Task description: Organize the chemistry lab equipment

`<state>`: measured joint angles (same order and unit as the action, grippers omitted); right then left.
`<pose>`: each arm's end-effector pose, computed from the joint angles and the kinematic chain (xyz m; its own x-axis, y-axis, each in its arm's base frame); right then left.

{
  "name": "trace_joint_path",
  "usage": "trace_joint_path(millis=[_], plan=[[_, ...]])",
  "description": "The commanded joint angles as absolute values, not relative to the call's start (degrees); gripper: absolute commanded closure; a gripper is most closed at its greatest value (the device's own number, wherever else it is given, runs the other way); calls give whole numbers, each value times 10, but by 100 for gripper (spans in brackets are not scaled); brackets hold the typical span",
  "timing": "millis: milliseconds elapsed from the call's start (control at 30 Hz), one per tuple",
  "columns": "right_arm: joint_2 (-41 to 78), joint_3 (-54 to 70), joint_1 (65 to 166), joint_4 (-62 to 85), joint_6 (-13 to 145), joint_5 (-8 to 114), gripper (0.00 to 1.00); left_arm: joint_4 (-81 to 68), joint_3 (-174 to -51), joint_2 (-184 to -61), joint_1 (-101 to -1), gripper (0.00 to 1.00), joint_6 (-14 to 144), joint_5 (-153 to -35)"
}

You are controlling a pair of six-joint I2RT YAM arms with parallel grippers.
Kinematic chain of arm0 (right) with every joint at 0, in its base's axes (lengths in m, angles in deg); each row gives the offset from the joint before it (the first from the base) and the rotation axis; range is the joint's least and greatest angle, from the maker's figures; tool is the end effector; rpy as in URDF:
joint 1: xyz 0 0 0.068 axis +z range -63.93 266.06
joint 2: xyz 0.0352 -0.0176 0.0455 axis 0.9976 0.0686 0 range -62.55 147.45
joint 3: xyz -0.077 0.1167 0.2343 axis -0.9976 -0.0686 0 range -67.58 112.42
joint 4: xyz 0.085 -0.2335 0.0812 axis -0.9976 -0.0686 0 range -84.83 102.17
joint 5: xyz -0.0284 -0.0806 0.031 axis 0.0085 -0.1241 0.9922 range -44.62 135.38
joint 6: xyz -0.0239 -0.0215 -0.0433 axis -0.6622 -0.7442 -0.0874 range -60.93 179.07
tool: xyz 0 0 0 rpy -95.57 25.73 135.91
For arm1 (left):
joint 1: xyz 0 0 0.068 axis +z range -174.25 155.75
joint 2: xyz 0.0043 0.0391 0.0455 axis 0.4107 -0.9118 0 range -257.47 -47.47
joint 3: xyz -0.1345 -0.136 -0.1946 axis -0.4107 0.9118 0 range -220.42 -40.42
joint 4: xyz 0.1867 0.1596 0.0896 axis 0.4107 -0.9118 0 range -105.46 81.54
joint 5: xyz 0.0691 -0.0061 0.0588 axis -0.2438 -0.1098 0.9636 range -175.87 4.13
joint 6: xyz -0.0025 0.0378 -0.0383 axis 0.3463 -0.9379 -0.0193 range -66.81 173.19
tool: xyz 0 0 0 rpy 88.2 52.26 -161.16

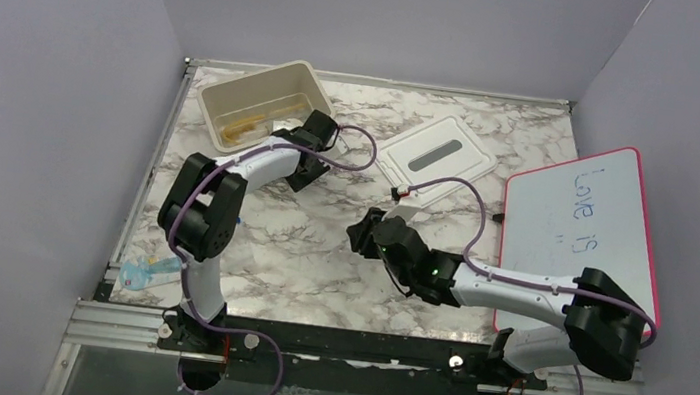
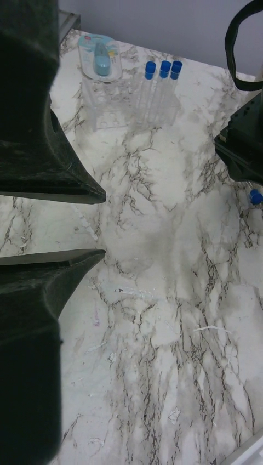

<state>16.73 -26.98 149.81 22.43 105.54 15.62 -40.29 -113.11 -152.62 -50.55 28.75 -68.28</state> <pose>0.1449 0.2540 0.2167 -0.5696 0.2683 -0.7769 -0.2505 0.8436 0.4750 0.3407 -0.1563 0.1903 -0.6092 0.7411 -0.2822 0.6118 0.6656 0.4273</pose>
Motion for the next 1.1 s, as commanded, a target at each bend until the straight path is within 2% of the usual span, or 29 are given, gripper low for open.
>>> trace_joint_path(millis=[0, 133, 267, 567, 667, 733, 867, 1067], plan=[[151, -276, 1496, 233, 1059, 138, 60, -427, -1173, -1556, -489, 51, 238, -723], [158, -267, 1496, 223, 1062, 139, 61, -449, -1199, -1590, -473, 51, 223, -755], [158, -264, 1496, 214, 1066, 136, 61, -475, -1213, -1611, -461, 57, 218, -787], [159, -258, 1497, 202, 1070, 129, 62, -502, -1218, -1630, -457, 80, 227, -843], [160, -256, 1496, 198, 1071, 126, 62, -515, -1223, -1624, -457, 84, 239, -886], [161, -254, 1496, 193, 1071, 125, 62, -521, -1222, -1614, -457, 84, 242, -907], [159, -252, 1496, 188, 1072, 122, 62, -534, -1211, -1604, -457, 76, 243, -914], [159, -241, 1496, 177, 1066, 118, 62, -556, -1201, -1617, -456, 74, 241, -948]])
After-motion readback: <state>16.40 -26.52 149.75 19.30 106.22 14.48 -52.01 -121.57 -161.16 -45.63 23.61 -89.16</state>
